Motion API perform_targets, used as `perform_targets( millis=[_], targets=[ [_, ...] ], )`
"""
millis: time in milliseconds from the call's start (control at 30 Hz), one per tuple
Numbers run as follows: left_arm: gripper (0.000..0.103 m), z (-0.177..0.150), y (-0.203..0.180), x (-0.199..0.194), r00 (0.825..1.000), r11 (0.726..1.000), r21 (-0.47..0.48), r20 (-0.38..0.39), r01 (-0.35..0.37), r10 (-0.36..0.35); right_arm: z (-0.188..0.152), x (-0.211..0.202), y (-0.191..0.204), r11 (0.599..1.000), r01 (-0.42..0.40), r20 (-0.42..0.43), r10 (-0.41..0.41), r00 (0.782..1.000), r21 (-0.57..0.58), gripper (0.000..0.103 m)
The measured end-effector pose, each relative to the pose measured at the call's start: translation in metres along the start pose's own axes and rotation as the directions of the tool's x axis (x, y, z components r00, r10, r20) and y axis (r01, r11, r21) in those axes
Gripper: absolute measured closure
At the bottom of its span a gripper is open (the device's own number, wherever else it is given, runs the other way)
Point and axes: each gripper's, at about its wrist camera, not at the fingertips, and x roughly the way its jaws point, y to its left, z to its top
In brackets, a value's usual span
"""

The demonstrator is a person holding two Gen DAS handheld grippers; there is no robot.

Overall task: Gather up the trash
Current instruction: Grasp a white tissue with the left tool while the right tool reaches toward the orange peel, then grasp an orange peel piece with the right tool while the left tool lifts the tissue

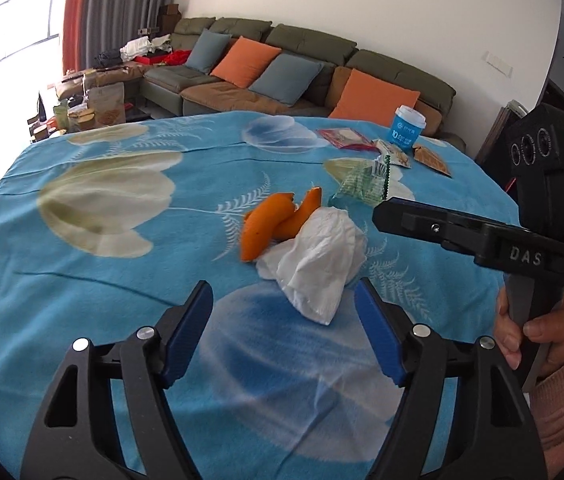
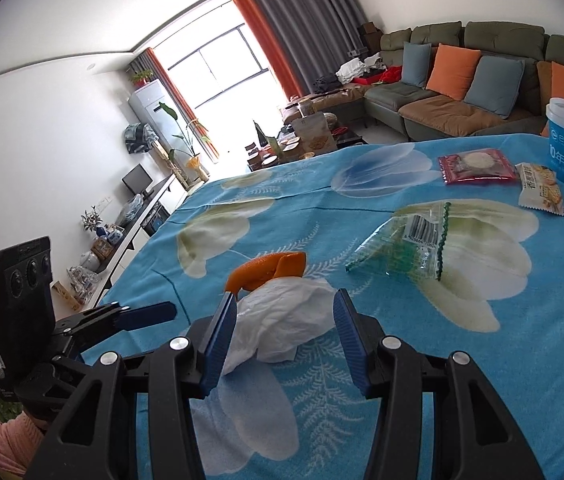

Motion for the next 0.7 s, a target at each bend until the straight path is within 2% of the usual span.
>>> perform_targets(
  millis=[133, 233, 333, 467, 700],
  targets=[
    [0.038, 0.006, -0.001, 0.014, 0.999, 1.000, -0.011, -0.040, 0.007, -0.007, 0.003, 0.000, -0.005, 1.000, -0.016, -0.002, 0.016, 1.000, -0.011, 0.055],
    [0.051, 0.010, 0.000, 0.024, 0.996, 0.999, -0.030, -0.072, 0.042, -0.044, 0.007, 0.003, -0.006, 1.000, -0.025, -0.008, 0.025, 1.000, -0.012, 0.055],
    [0.064, 0.012, 0.000, 0.034, 0.993, 0.998, -0.041, -0.097, 0.056, -0.060, 0.011, 0.007, -0.006, 0.999, -0.030, -0.020, 0.030, 0.999, -0.010, 0.055],
    [0.094, 0.007, -0.001, 0.040, 0.990, 0.996, -0.044, -0.118, 0.077, -0.082, 0.015, 0.013, -0.006, 0.999, -0.036, -0.040, 0.035, 0.999, -0.013, 0.055],
    [0.098, 0.000, 0.003, 0.022, 0.991, 0.993, -0.053, -0.077, 0.105, -0.109, 0.019, 0.027, -0.009, 0.999, -0.031, -0.087, 0.029, 0.996, -0.011, 0.055]
  ],
)
